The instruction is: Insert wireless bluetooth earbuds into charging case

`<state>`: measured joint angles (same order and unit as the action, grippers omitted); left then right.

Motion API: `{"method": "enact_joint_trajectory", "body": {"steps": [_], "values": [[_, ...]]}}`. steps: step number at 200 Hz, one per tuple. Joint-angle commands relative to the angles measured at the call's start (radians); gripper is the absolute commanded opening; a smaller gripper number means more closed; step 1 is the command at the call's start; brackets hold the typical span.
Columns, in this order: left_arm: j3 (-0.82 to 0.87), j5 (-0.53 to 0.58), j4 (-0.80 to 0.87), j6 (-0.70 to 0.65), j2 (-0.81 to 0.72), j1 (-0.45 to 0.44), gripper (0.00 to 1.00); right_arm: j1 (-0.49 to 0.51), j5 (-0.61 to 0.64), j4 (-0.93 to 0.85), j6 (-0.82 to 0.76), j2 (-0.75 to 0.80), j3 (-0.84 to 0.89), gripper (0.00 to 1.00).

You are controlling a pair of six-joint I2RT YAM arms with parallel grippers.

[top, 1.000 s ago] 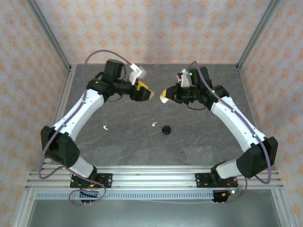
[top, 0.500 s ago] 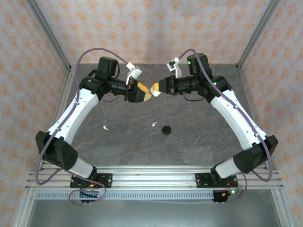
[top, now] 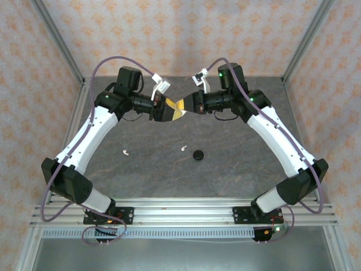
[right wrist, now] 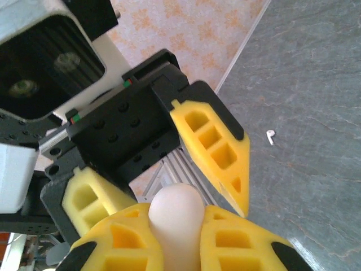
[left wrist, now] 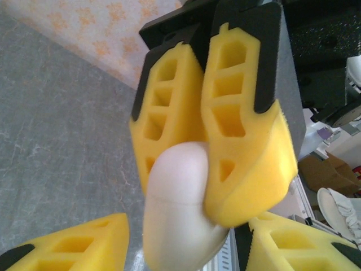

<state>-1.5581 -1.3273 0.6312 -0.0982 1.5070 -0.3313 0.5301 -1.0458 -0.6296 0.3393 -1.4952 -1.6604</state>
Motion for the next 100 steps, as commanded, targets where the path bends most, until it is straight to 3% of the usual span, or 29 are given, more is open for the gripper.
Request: {"method": "enact_joint_trajectory", "body": {"steps": [1, 34, 71, 100], "values": [[0.022, 0.017, -0.113, 0.086, -0.047, -0.029, 0.51, 0.009, -0.031, 0.074, 0.029, 0.046, 0.031, 0.00], [0.038, 0.063, -0.180, 0.136, -0.051, -0.066, 0.50, 0.009, -0.030, 0.083, 0.038, 0.084, 0.079, 0.00], [0.043, 0.107, -0.174, 0.141, -0.054, -0.093, 0.30, 0.009, -0.025, 0.077, 0.050, 0.114, 0.112, 0.00], [0.065, 0.147, -0.190, 0.158, -0.069, -0.111, 0.22, 0.009, -0.016, 0.084, 0.073, 0.126, 0.123, 0.00]]}}
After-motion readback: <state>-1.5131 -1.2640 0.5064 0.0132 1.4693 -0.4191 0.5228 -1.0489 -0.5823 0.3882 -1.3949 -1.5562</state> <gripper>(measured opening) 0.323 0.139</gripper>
